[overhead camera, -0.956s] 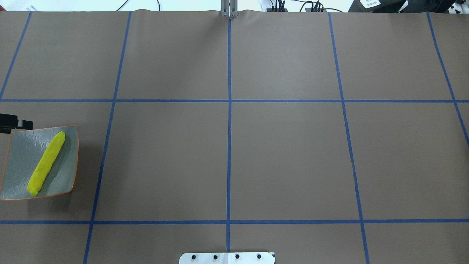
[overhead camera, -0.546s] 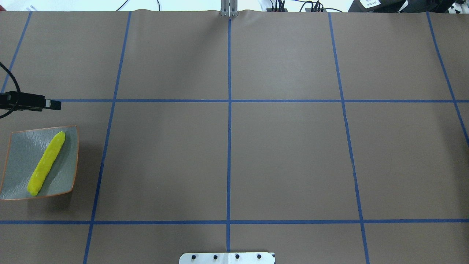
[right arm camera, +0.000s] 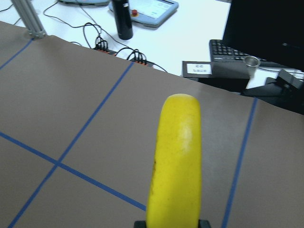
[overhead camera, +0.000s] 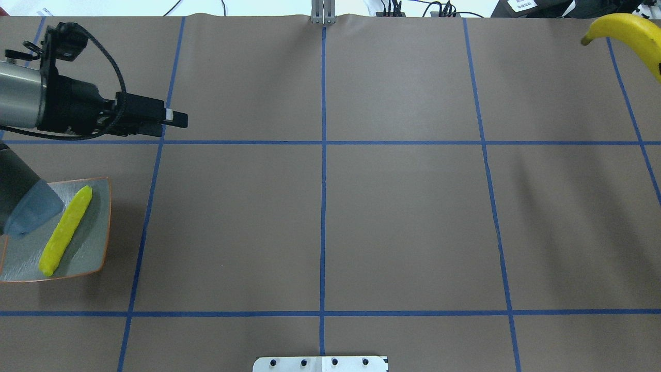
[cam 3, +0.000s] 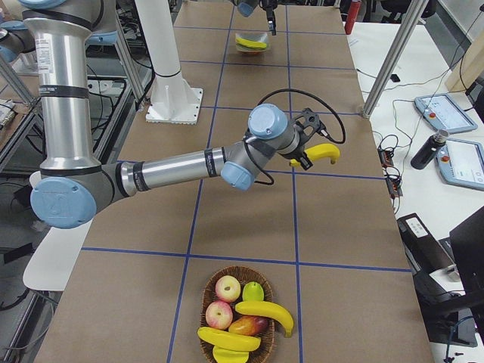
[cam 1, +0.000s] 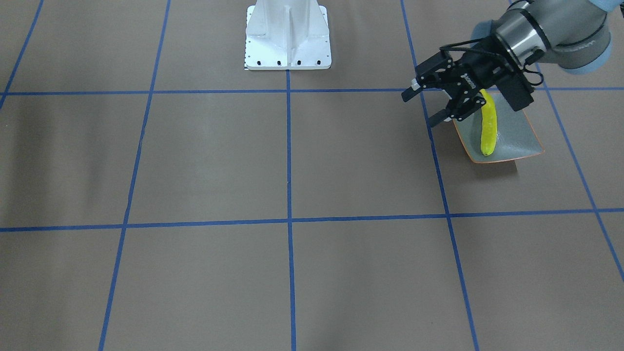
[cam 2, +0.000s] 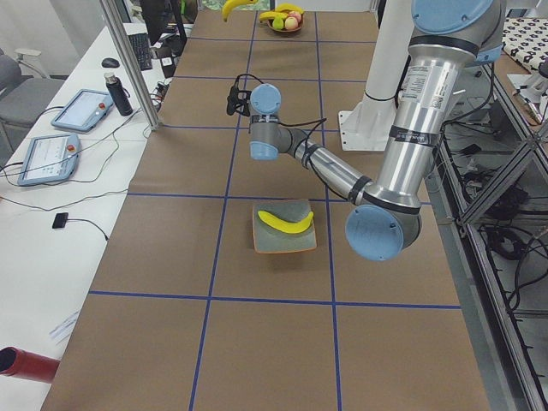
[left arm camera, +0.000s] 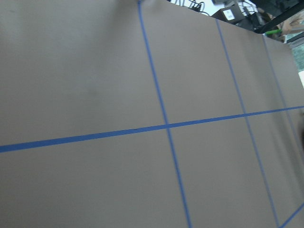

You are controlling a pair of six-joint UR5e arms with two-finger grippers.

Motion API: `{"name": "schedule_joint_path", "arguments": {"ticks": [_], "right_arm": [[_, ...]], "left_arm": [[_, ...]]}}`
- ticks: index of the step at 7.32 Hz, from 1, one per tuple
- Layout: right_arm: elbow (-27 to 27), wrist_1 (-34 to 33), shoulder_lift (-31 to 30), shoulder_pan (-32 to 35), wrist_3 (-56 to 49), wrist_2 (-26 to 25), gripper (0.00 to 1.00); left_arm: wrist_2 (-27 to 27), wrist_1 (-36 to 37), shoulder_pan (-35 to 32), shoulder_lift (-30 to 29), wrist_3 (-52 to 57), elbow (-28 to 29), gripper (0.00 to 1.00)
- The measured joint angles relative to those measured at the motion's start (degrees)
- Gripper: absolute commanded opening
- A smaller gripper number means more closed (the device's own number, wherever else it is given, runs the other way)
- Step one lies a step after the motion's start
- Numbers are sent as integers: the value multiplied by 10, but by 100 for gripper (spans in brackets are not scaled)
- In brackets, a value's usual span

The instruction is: Transfer all bananas from basket to plate

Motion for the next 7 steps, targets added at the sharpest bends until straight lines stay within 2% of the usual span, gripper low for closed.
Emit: {"name": "schedule_joint_path", "arguments": {"ticks": [2,3,4,7], "right_arm": [[13,2,59,-69,106,-9,0],[18,2,91,-103,161,-25,0],[25,3,122,-146,223,-58,0],[32,2,215,-301,375,-217,0]], "left_arm": [[66,3,50,-33,-89,4,100],[81,3,63,-46,-137,4,100],[88,3,68,-58,-183,4,100],[117,4,78,-93,-266,16,100]]}}
